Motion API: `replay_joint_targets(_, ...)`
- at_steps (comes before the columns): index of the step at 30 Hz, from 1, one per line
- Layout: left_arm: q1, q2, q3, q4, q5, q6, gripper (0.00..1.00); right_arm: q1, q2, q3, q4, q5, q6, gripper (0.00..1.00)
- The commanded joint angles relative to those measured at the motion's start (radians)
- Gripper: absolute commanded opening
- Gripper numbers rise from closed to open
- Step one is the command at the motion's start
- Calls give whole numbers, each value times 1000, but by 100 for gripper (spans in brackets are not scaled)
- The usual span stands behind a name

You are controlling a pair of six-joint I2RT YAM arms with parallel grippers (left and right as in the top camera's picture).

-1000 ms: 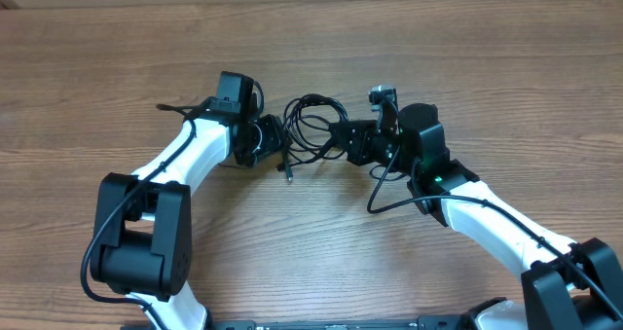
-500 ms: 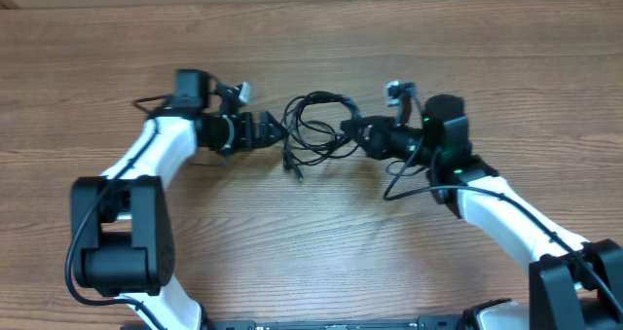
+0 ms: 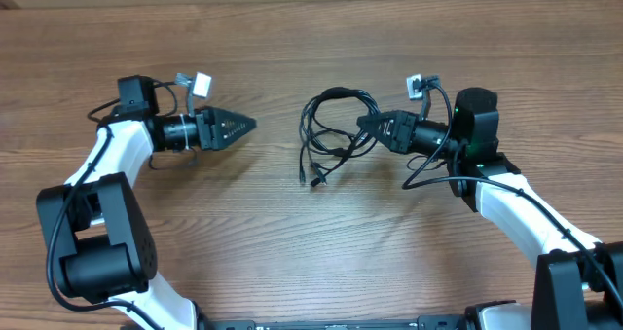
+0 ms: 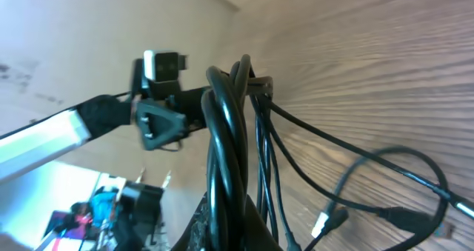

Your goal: Untangle cables

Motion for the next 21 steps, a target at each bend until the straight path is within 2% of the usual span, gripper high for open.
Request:
replay_joint_targets(1,-40,-4,-1,-13,31,166,79,5,-14,6,26,-136,17,4)
replay_joint_targets(9,-70,-4,-1,-11,31,165,83,5,-14,6,-103,-188,-21,4)
replay_joint_targets(15,-123,-4,-1,0,31,165,93,26,-14,6,-106,-192,-21,4)
replay_joint_targets(21,-173,-4,-1,21,29,165,94,97,-14,6,-101,-187,-21,4)
